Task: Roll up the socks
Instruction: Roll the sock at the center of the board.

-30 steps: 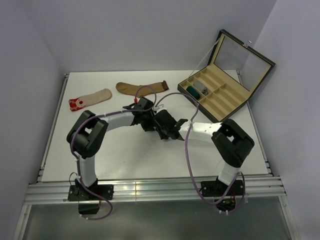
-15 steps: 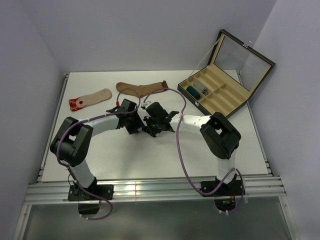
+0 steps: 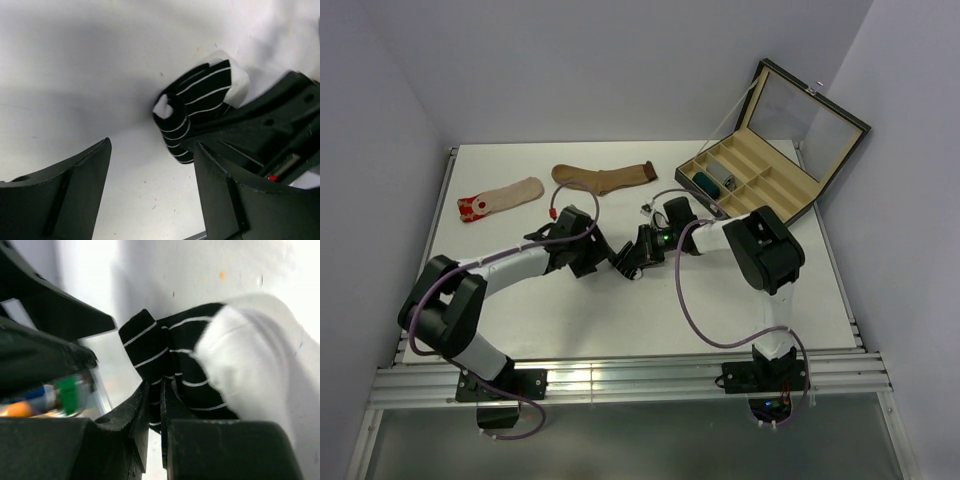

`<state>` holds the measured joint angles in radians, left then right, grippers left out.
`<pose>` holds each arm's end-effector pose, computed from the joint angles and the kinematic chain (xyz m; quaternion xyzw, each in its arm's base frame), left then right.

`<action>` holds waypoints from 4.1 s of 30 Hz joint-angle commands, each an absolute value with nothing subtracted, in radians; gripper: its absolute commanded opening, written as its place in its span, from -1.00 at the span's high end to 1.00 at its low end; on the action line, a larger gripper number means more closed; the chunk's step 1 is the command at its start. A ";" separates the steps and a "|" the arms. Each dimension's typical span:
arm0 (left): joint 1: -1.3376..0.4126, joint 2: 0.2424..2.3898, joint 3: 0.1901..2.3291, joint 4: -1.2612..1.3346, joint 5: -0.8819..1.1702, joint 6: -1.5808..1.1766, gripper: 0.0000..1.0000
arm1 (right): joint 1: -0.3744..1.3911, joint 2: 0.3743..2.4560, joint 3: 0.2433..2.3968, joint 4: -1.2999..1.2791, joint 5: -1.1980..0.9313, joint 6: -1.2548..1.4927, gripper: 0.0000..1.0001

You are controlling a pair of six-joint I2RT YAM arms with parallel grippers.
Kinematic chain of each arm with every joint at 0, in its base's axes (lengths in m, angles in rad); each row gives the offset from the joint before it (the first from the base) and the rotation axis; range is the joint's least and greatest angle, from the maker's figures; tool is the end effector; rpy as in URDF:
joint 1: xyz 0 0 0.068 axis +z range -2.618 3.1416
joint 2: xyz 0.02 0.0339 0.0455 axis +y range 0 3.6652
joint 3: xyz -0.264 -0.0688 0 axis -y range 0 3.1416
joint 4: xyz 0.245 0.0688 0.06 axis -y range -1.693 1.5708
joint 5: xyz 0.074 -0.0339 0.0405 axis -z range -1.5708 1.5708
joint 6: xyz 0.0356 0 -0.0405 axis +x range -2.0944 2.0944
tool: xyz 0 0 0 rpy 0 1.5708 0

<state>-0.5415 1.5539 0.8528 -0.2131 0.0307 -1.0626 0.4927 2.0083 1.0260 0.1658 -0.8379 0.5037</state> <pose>0.2637 -0.1599 0.1785 -0.2390 0.9158 -0.2418 0.2137 0.3265 0.2053 0.1109 -0.1451 0.8501 0.4930 0.1148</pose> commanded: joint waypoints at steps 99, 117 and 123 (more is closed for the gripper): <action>-0.549 1.559 0.947 -0.287 -0.052 -1.117 -0.52 | 0.700 1.862 1.002 -0.083 -0.550 0.172 1.00; -0.603 1.627 0.930 -0.207 0.012 -1.140 -0.34 | 0.440 2.148 0.928 0.322 -1.057 0.649 1.00; -0.612 1.657 0.917 -0.209 0.012 -1.154 -0.19 | 0.422 2.174 0.933 0.308 -1.039 0.660 0.99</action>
<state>-0.6041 1.6497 0.8948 -0.2241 0.0086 -1.1366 0.4271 2.1178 0.9688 0.3763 -1.1236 0.6693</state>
